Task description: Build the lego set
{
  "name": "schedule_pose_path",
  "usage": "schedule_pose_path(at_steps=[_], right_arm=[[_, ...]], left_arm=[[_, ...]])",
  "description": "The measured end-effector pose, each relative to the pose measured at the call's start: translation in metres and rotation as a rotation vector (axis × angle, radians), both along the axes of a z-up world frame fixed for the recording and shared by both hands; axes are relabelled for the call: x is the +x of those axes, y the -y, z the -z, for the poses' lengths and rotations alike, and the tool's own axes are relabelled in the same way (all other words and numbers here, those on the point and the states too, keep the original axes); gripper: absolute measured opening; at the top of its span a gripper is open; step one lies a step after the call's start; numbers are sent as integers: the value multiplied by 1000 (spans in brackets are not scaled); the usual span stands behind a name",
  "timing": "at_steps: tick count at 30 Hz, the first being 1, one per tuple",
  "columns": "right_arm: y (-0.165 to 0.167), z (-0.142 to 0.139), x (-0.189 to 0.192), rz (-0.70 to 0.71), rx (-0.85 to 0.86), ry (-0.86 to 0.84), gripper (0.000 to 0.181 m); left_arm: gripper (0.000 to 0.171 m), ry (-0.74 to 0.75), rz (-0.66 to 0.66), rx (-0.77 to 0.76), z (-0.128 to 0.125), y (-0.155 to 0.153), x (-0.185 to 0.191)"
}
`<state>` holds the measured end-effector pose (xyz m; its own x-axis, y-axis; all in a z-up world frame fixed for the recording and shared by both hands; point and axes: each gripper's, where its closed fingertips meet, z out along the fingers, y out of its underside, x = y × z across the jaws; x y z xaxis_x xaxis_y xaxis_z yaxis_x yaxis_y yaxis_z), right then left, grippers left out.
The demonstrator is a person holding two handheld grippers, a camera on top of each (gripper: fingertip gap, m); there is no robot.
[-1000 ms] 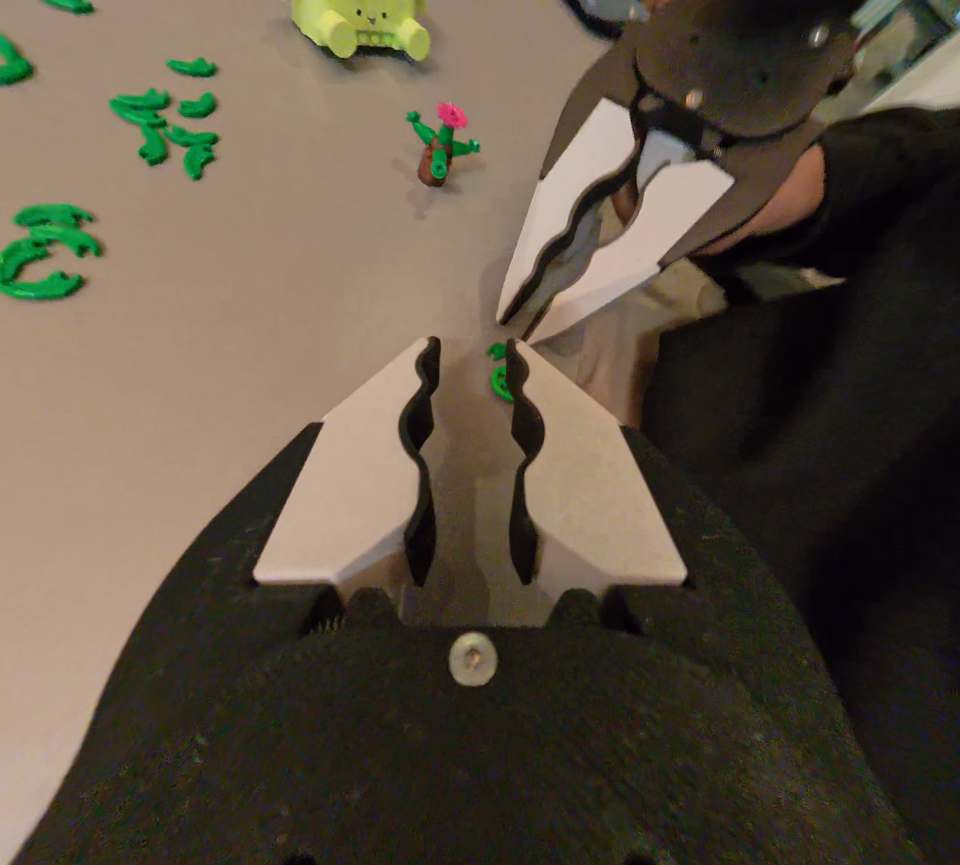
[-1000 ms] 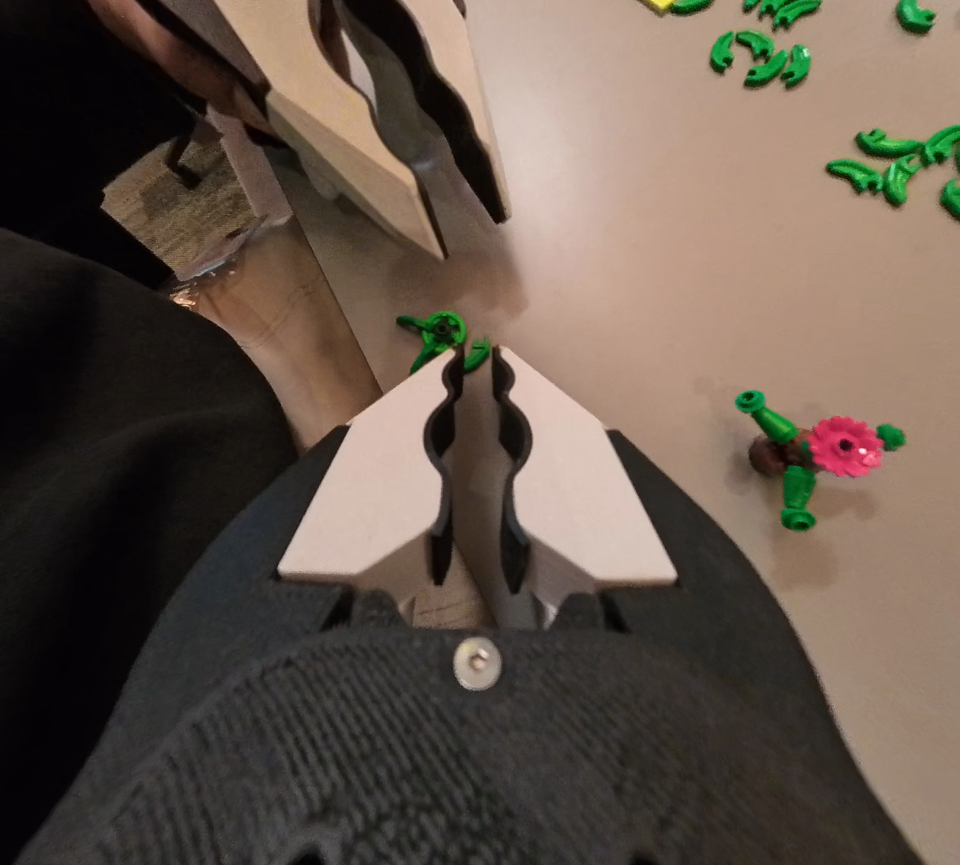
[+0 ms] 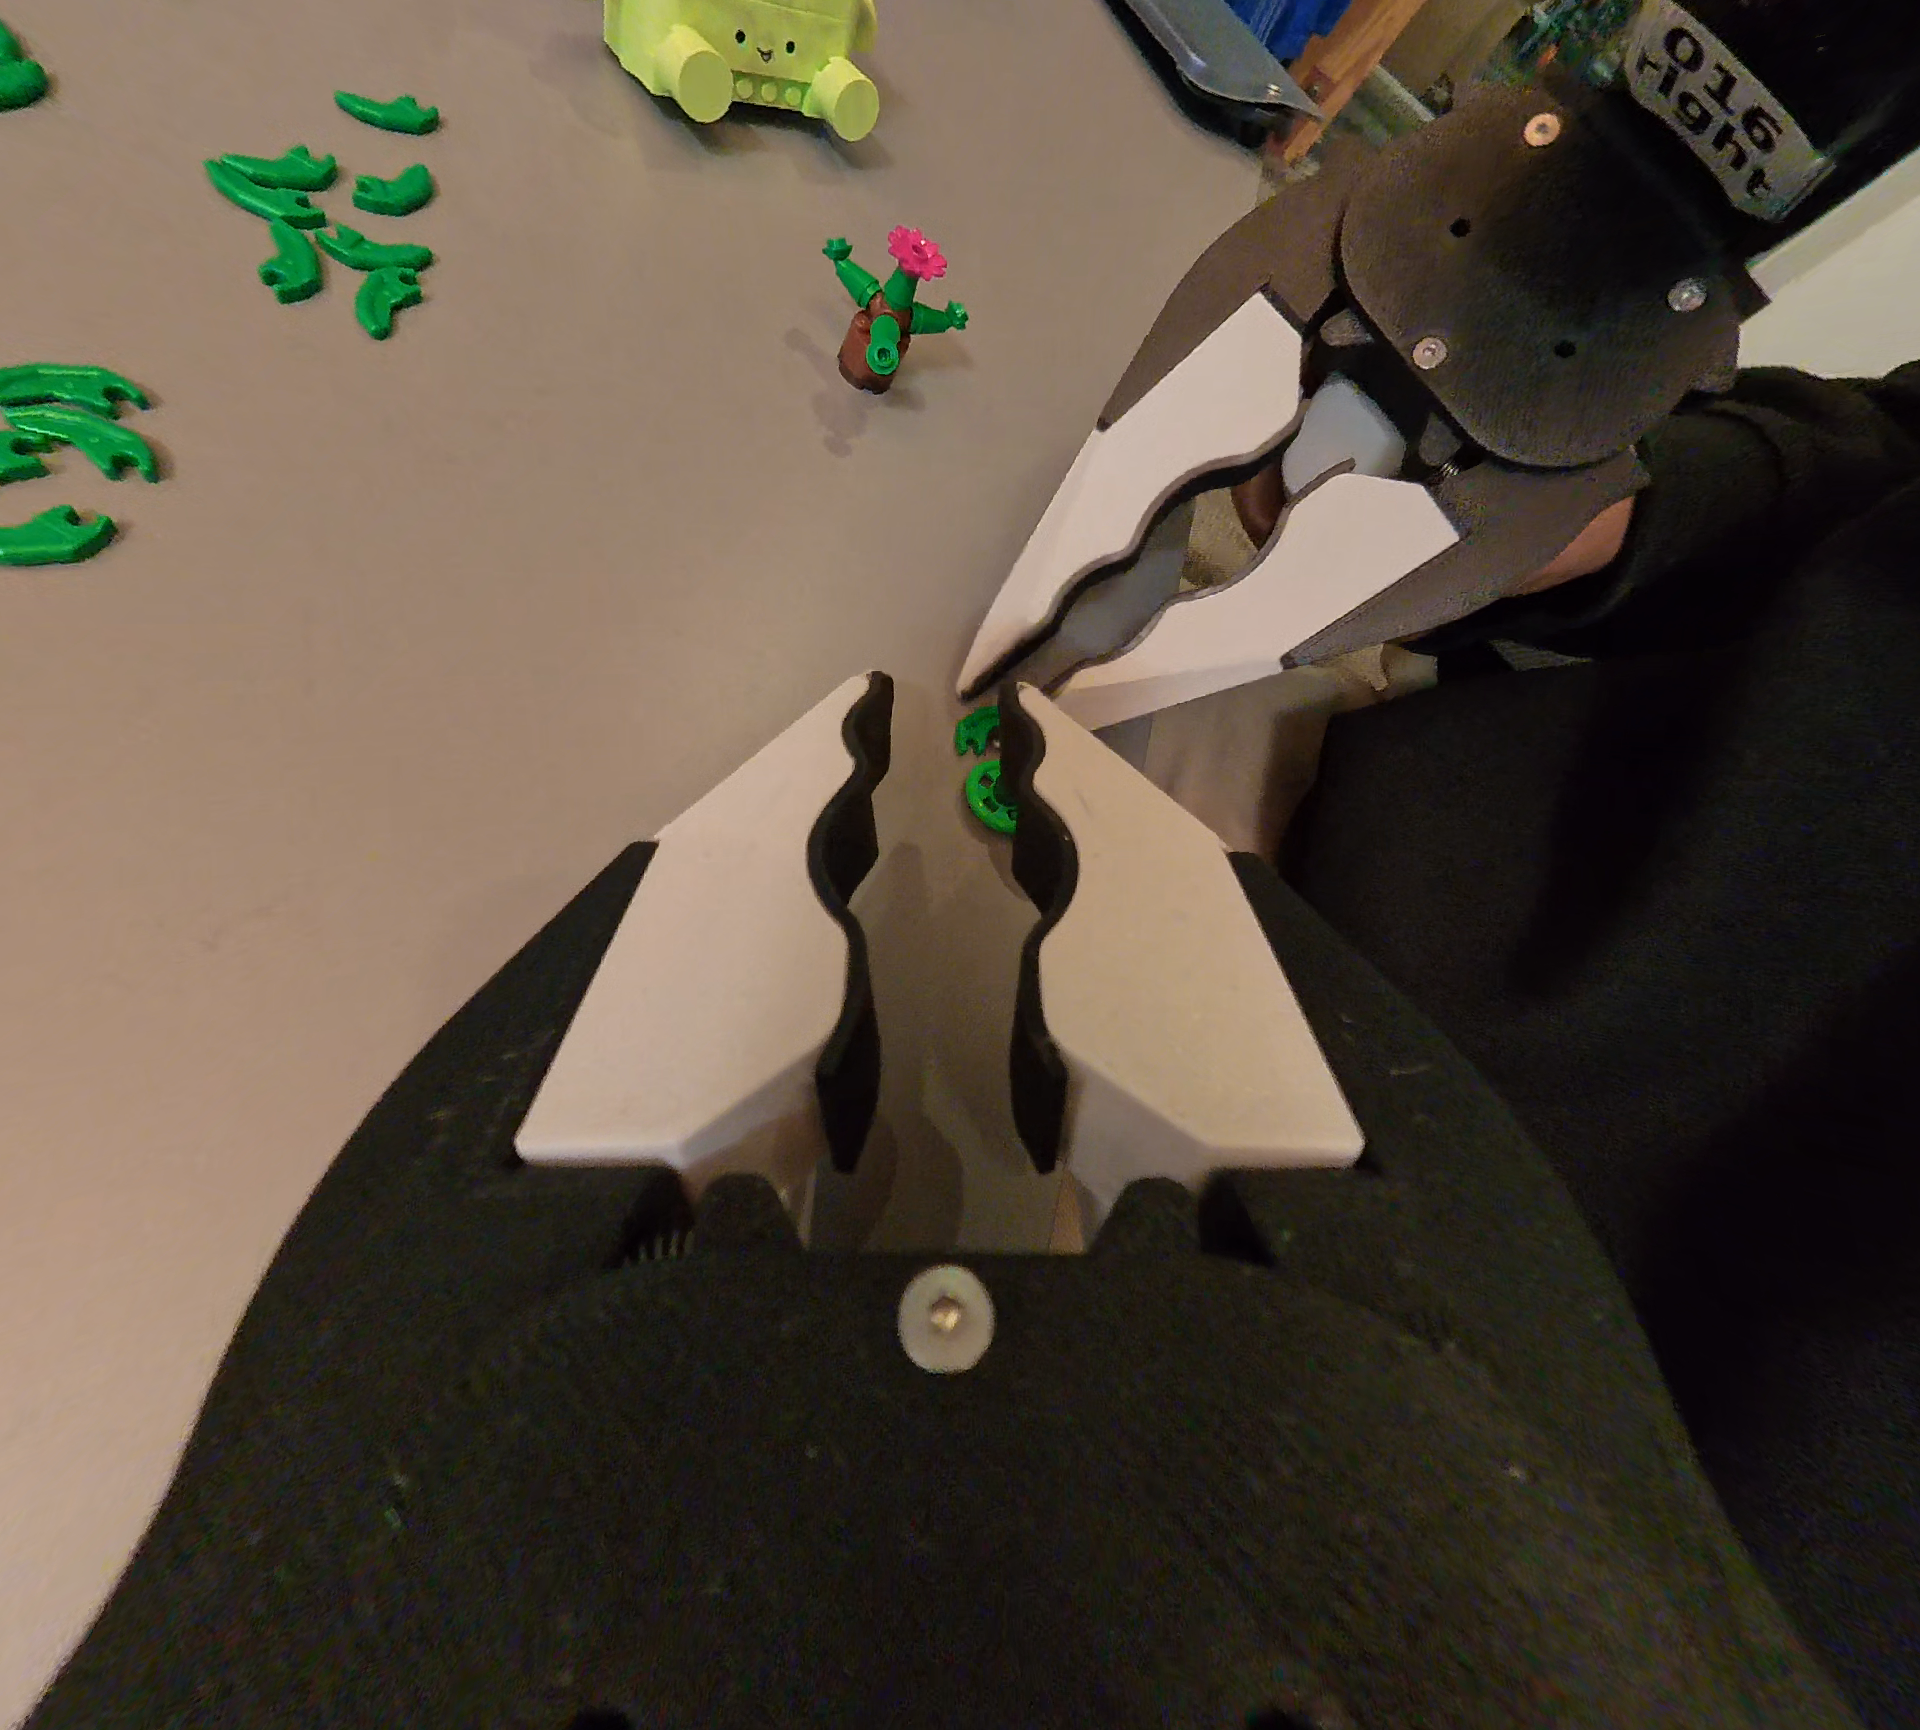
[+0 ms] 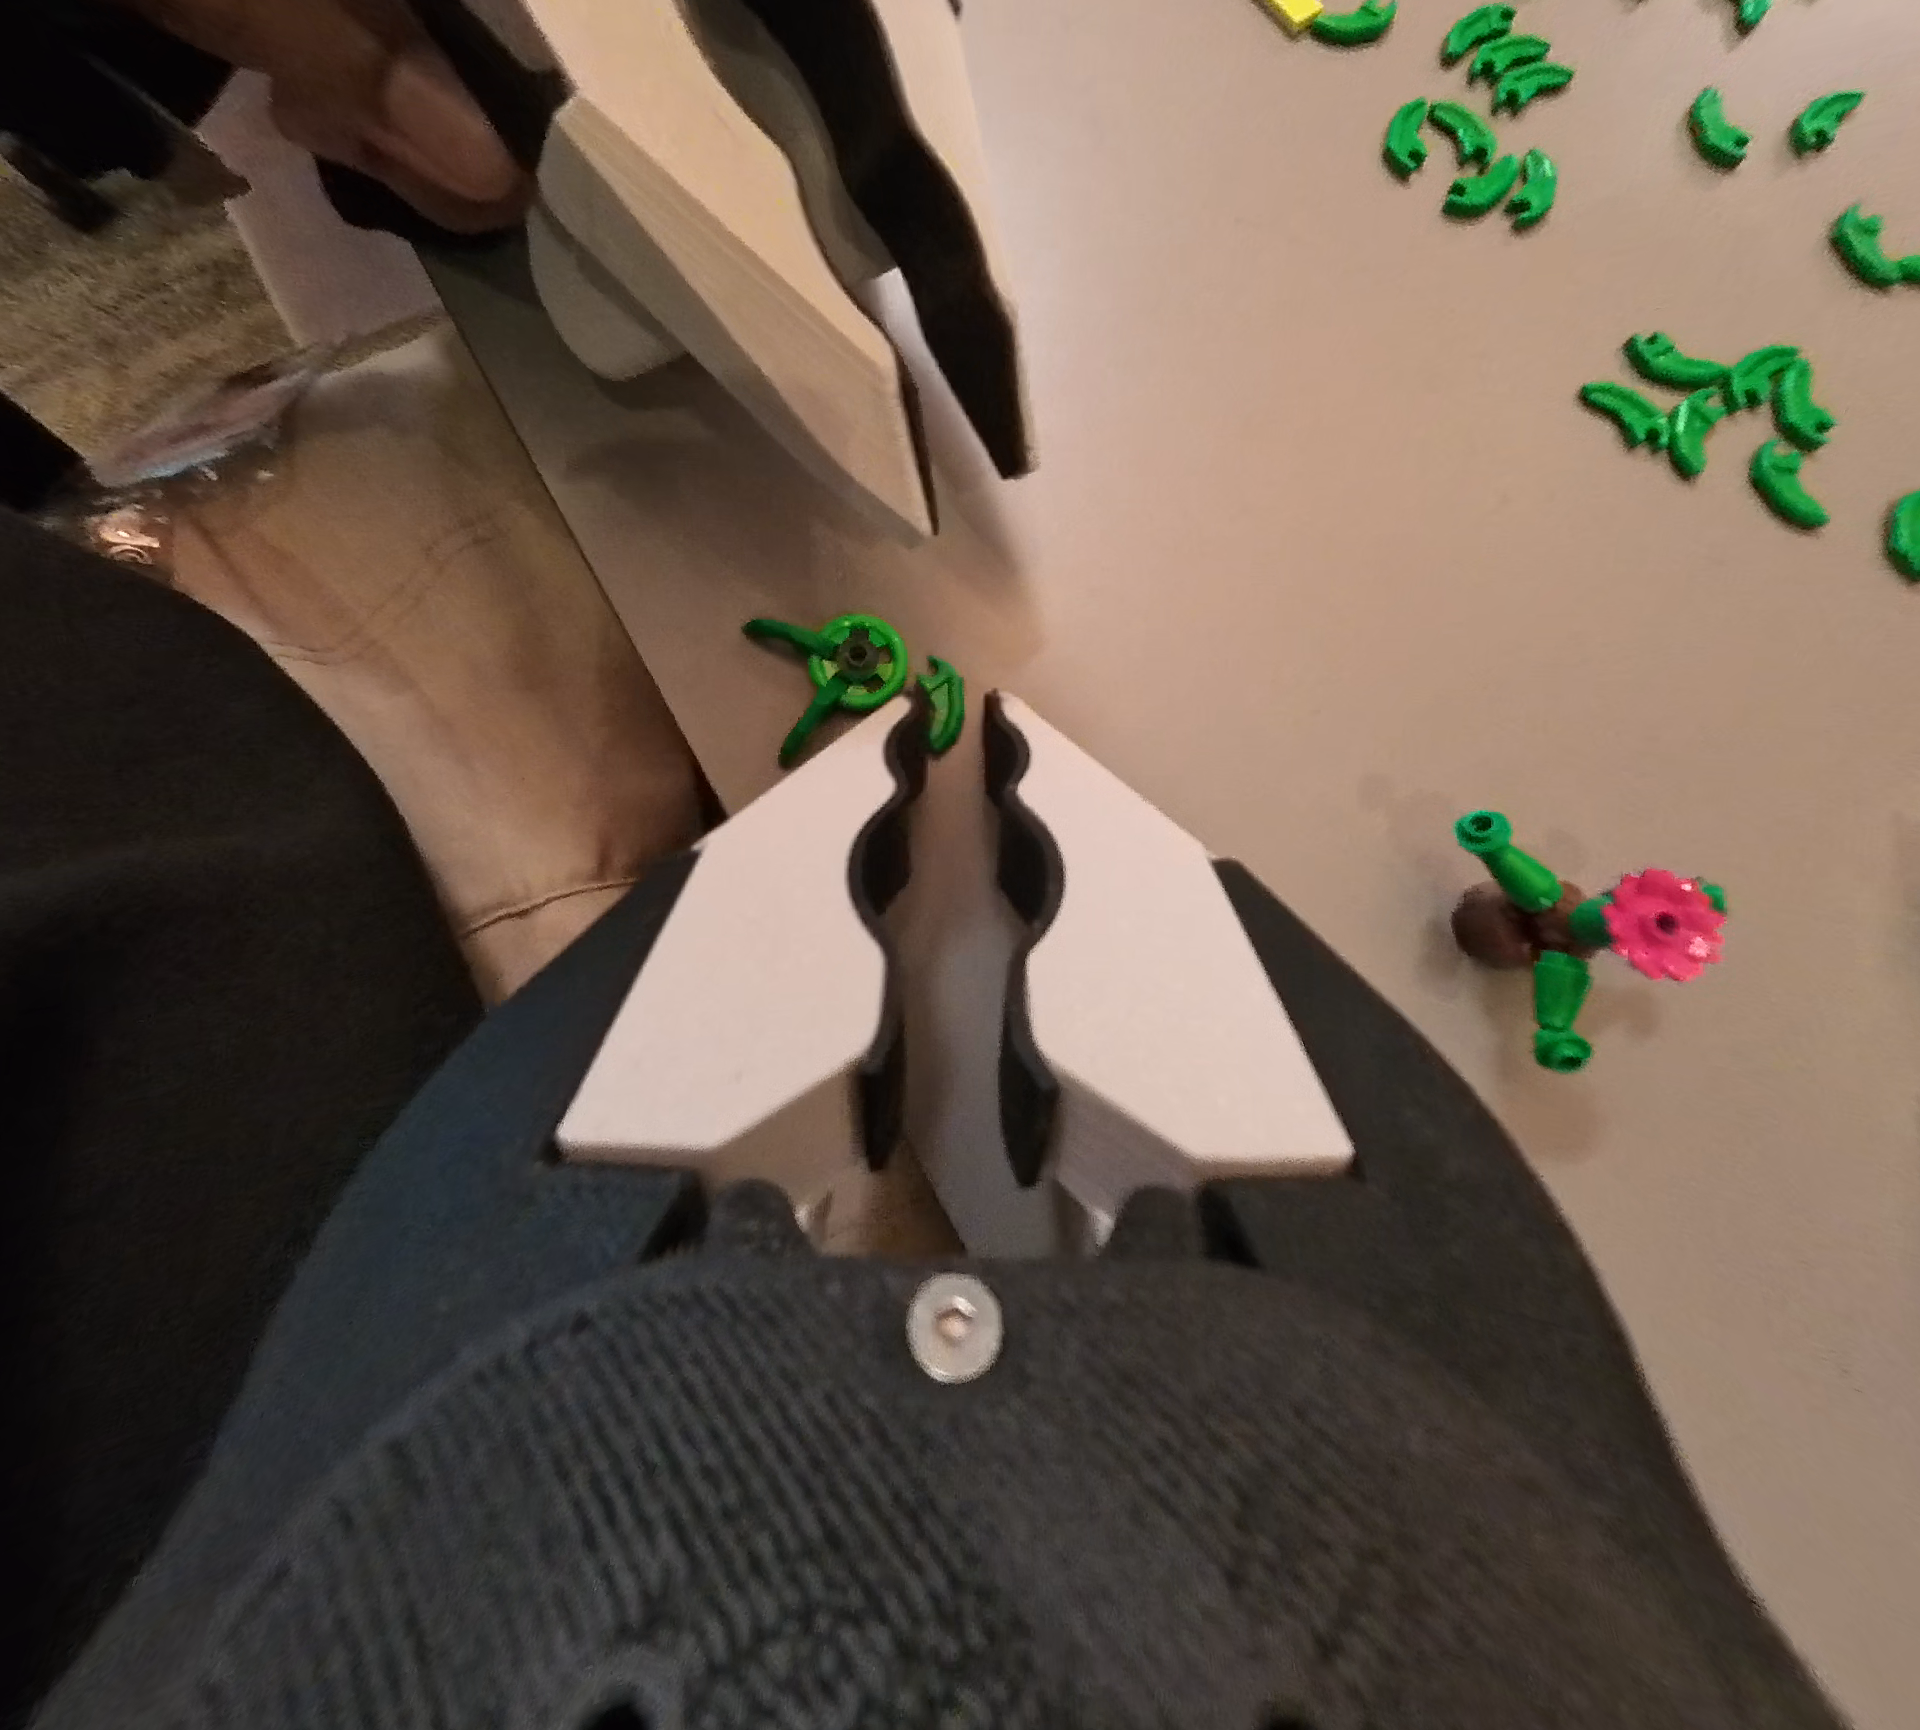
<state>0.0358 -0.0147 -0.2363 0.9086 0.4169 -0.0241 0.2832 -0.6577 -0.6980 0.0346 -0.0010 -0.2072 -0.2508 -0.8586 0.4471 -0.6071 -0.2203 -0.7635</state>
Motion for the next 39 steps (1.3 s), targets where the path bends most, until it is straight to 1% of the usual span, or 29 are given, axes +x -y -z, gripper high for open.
schedule_pose_path(at_steps=[1,4,8,10,12,14,15,17,19,23,27,33,37,39], right_arm=[[0,0,-2,-14,3,7,5],[-1,0,-3,-28,15,29,4],[-2,-2,0,-18,22,25,4],[-5,-10,2,-2,63,-1,4],[-8,-24,4,17,126,-31,4],[-12,-40,6,31,196,-50,4],[-14,-48,8,41,234,-50,4],[-18,-62,10,48,296,-52,4],[-21,-73,12,68,343,-60,4],[-26,-87,10,87,406,-104,4],[-28,-87,7,70,414,-86,4],[-29,-91,2,42,440,-58,4],[-30,-91,0,23,449,-30,4],[-30,-92,-1,18,456,-15,4]], left_arm=[[20,3,-1,2,0,0,0],[25,13,-16,2,-2,-2,1],[31,53,-60,-39,-9,-8,6],[35,99,-114,-133,-18,-13,11],[39,139,-157,-291,-29,-17,14],[39,162,-145,-432,-37,-15,14],[37,175,-125,-484,-41,-13,13],[21,230,-101,-582,-54,-13,12],[19,278,-100,-644,-64,-18,9],[20,301,-84,-644,-67,-19,6],[27,308,-20,-693,-72,-9,3],[27,277,-16,-721,-68,-8,4],[21,272,-10,-754,-68,-9,3],[3,264,-12,-757,-66,-9,3]])
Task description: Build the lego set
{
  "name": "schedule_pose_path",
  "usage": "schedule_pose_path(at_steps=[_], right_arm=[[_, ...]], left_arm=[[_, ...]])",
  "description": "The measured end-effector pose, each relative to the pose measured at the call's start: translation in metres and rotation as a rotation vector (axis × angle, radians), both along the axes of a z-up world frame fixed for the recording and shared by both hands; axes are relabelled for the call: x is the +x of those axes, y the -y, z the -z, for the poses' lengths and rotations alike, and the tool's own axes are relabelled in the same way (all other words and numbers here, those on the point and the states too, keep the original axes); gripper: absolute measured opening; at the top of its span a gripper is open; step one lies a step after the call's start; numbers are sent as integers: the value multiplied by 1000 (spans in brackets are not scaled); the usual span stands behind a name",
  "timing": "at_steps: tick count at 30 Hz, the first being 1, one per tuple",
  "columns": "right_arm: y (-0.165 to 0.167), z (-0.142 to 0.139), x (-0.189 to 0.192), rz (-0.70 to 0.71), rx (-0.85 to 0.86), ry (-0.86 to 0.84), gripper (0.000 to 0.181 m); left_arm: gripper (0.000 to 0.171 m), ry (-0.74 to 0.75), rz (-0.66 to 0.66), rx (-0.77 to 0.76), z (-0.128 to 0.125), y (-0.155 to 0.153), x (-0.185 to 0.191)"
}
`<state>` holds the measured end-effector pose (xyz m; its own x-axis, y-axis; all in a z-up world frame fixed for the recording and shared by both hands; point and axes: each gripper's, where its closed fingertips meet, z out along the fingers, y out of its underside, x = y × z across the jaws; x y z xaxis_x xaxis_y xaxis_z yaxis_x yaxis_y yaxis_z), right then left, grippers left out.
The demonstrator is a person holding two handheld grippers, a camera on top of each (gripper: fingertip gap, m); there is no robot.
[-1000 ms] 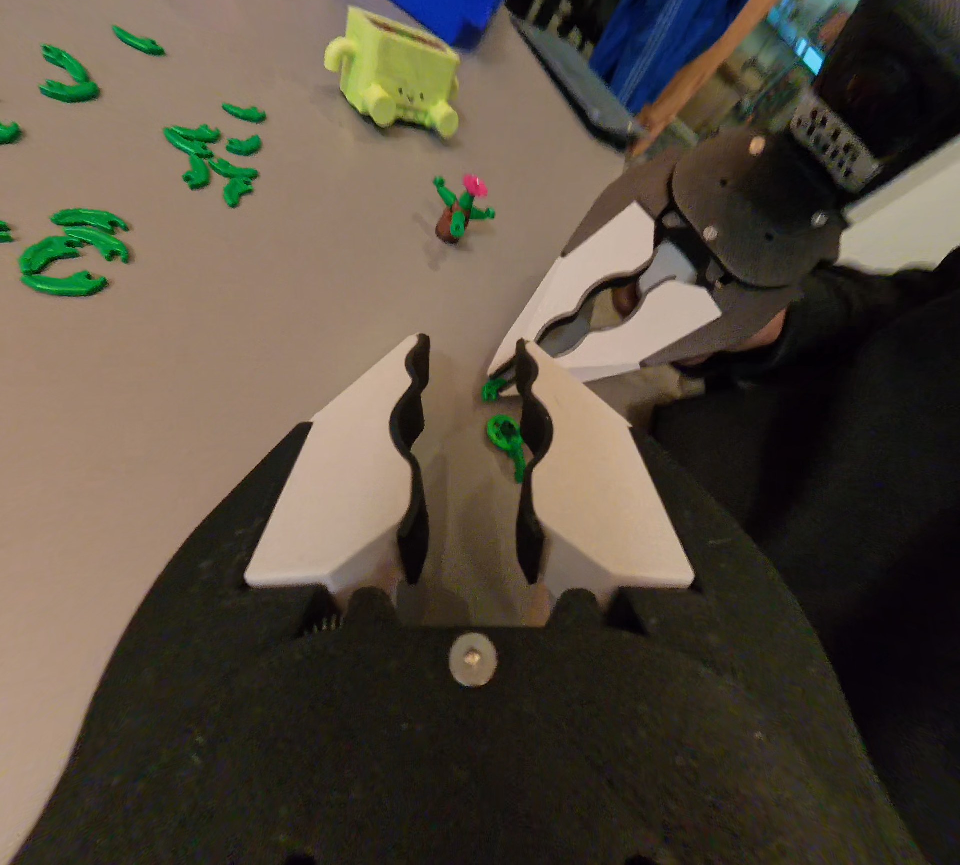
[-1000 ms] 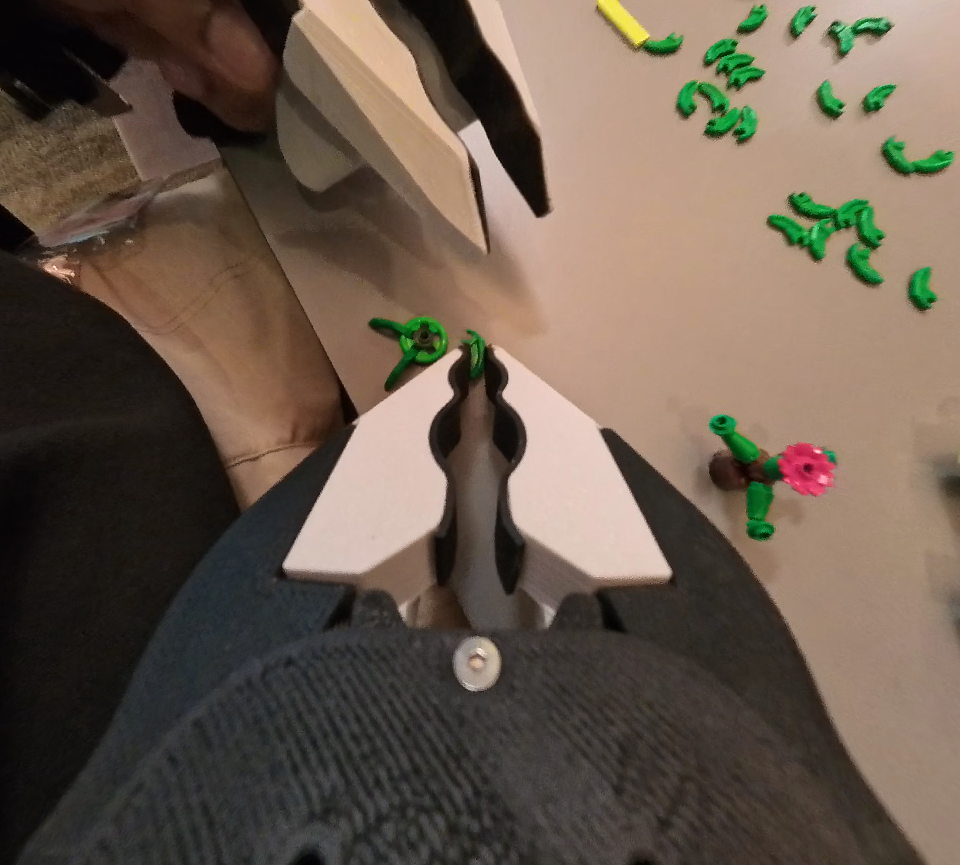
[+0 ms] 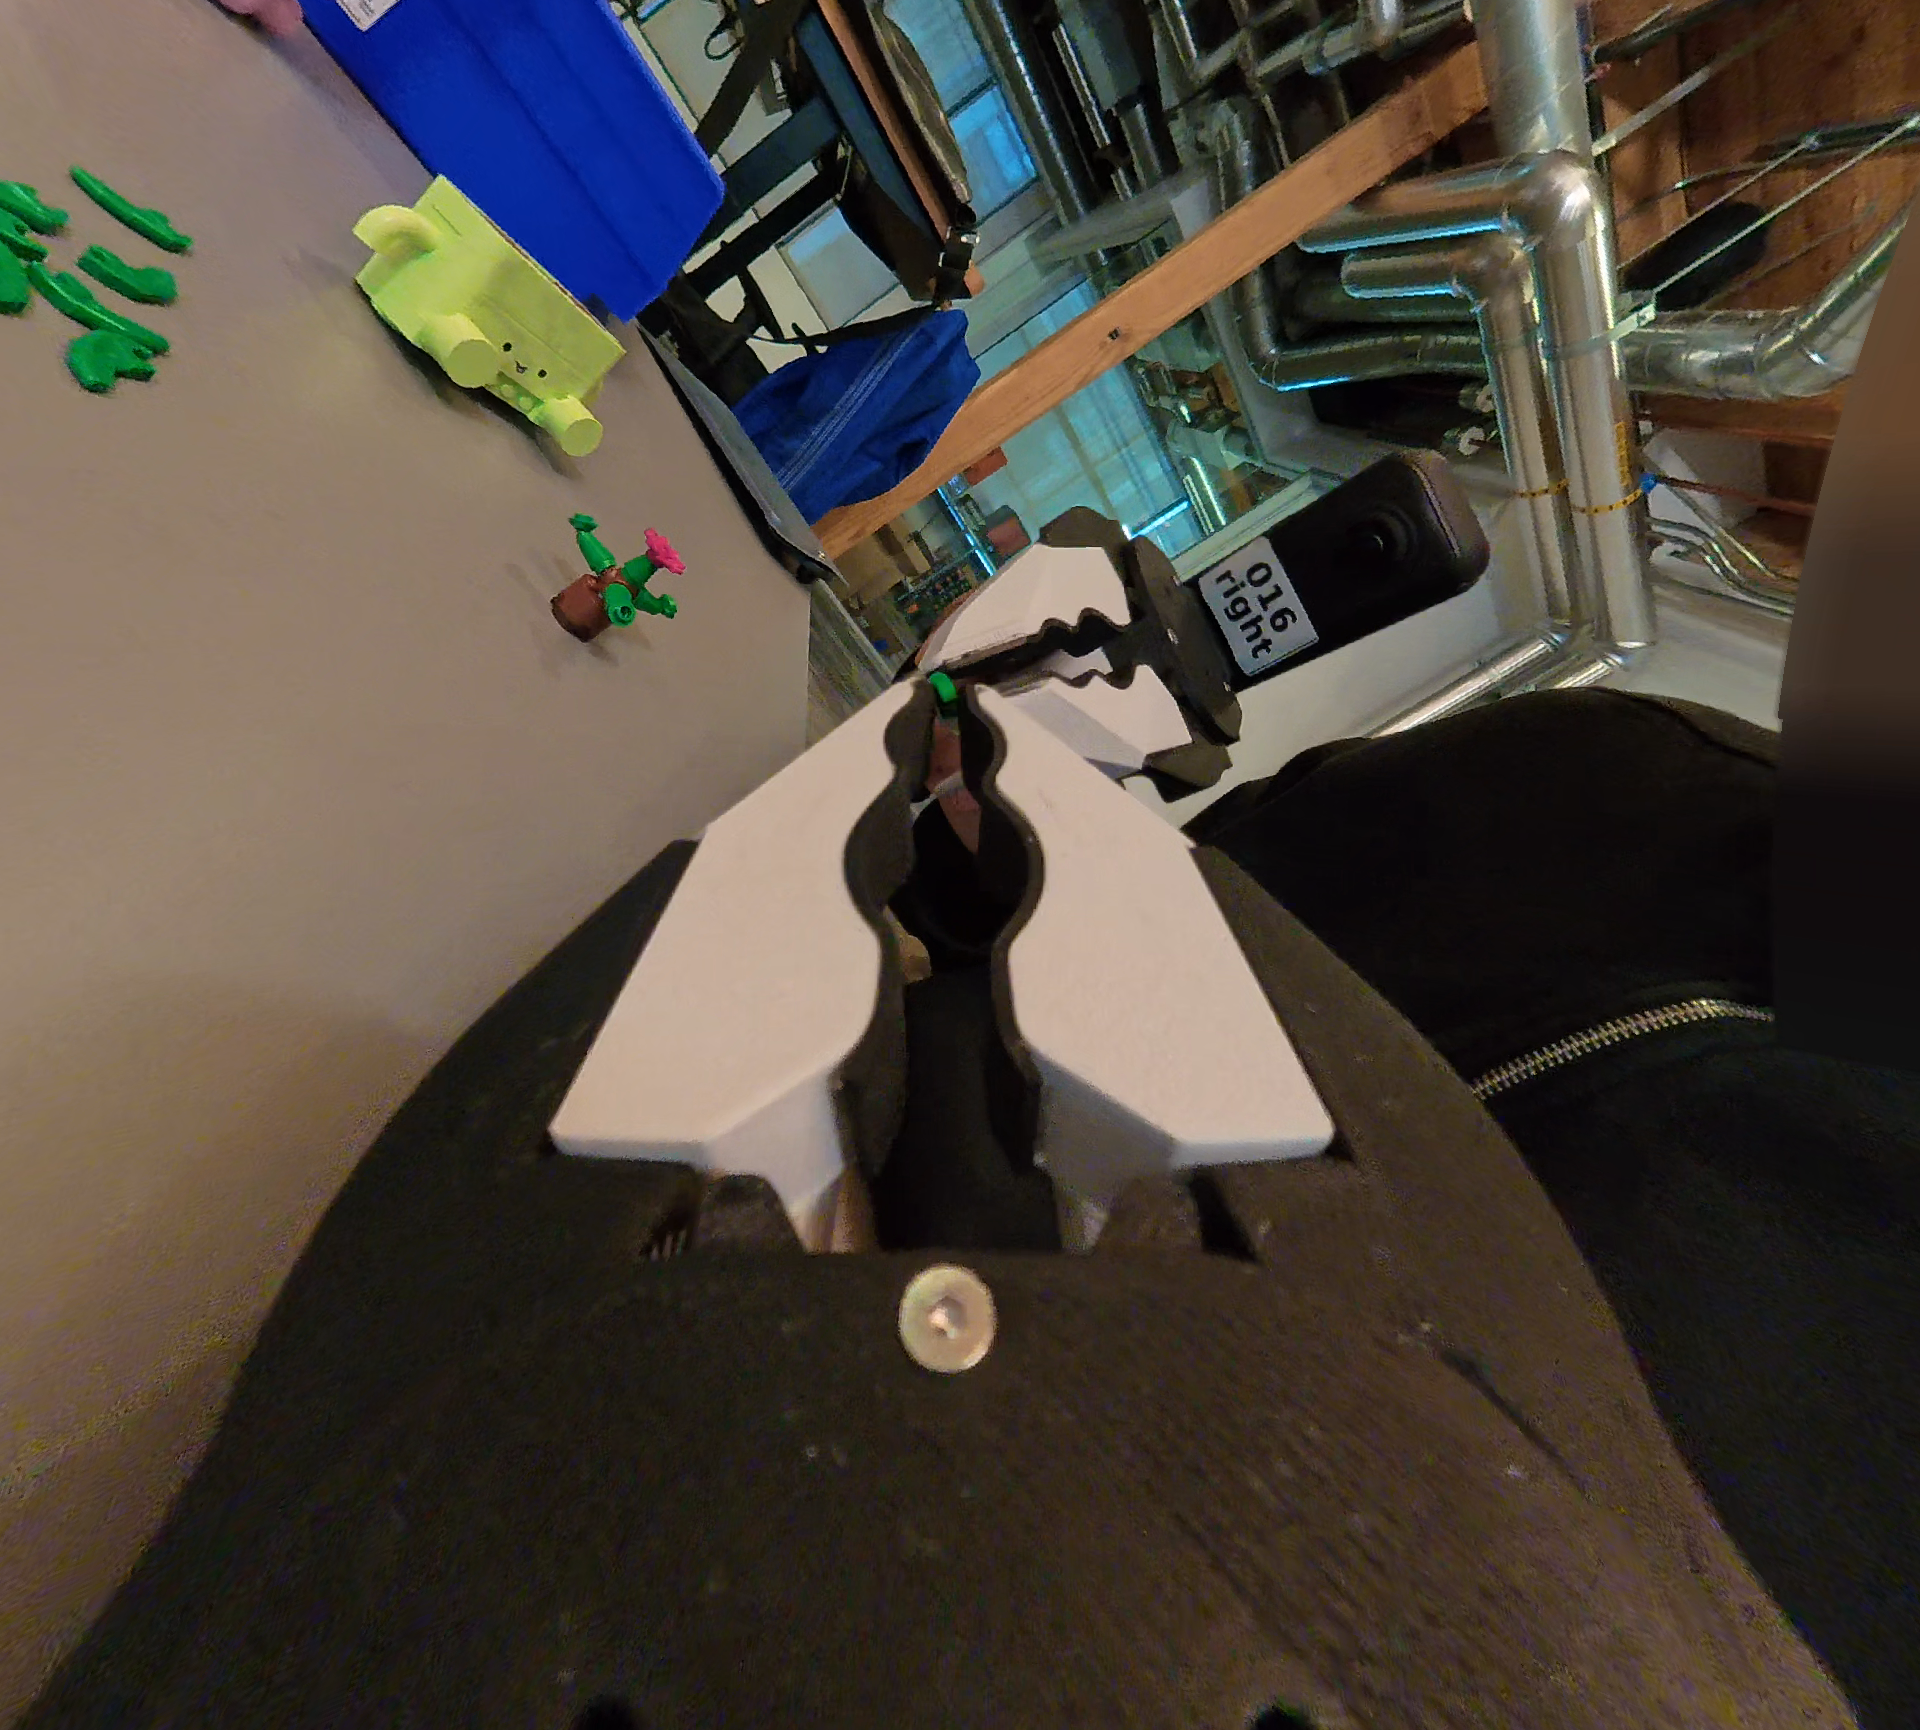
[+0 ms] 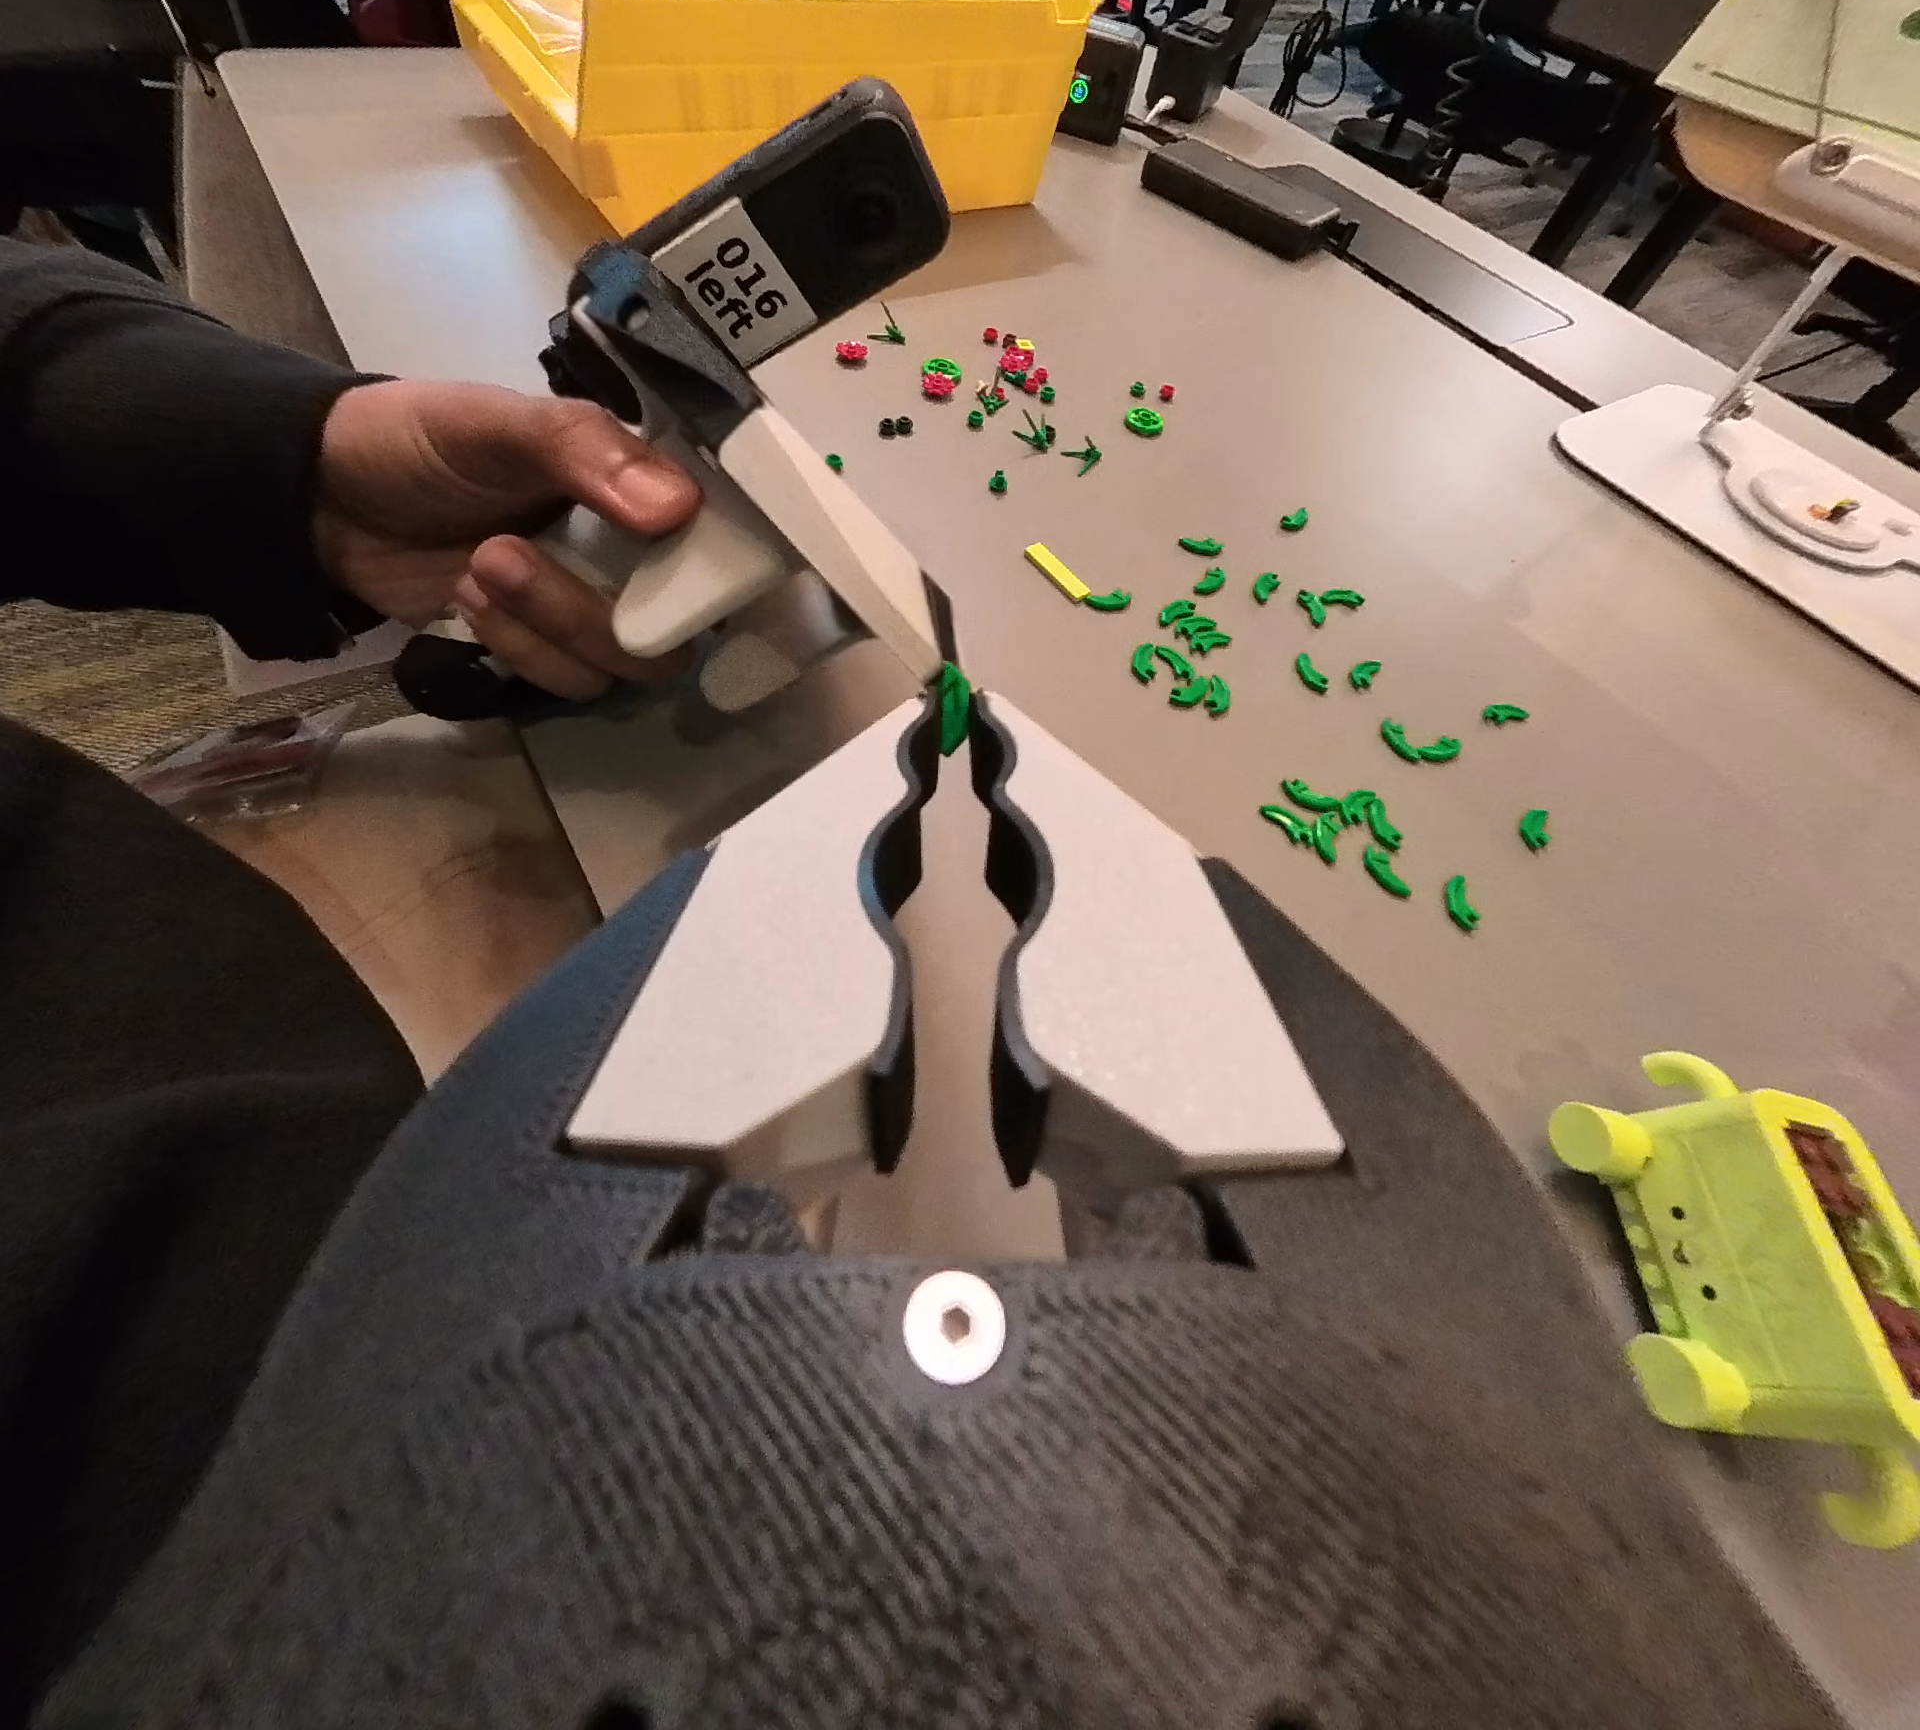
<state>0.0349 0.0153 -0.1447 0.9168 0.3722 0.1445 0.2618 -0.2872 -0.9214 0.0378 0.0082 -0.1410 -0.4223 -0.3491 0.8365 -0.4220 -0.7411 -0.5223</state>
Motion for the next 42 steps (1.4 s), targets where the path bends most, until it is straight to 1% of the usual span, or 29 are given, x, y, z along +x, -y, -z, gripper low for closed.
schedule_pose_path(at_steps=[5,10,15,18,22,25,27,29,30,42], right_arm=[[-1,0,-1,-9,2,22,4],[-2,0,-2,-17,13,47,4],[-3,-2,-5,-27,26,-13,3],[-4,-3,-5,-32,0,-129,8],[-2,-4,-5,-77,-77,-409,13],[2,-8,-7,-135,-126,-623,12],[4,-8,-8,-163,-153,-702,9],[7,-6,-9,-185,-167,-738,1],[8,-6,-10,-189,-172,-747,0],[13,-4,-10,-207,-213,-757,2]], left_arm=[[4,-4,-4,-9,1,-2,0],[1,-2,3,-8,1,-4,-2],[0,9,7,-12,0,-6,-4],[0,26,0,12,-1,-6,-4],[0,49,11,72,-2,-3,-6],[0,62,33,112,-3,3,-8],[0,71,48,135,-3,8,-8],[0,73,52,162,-2,11,-8],[0,73,55,171,-2,12,-8],[0,89,51,196,-3,14,-9]])
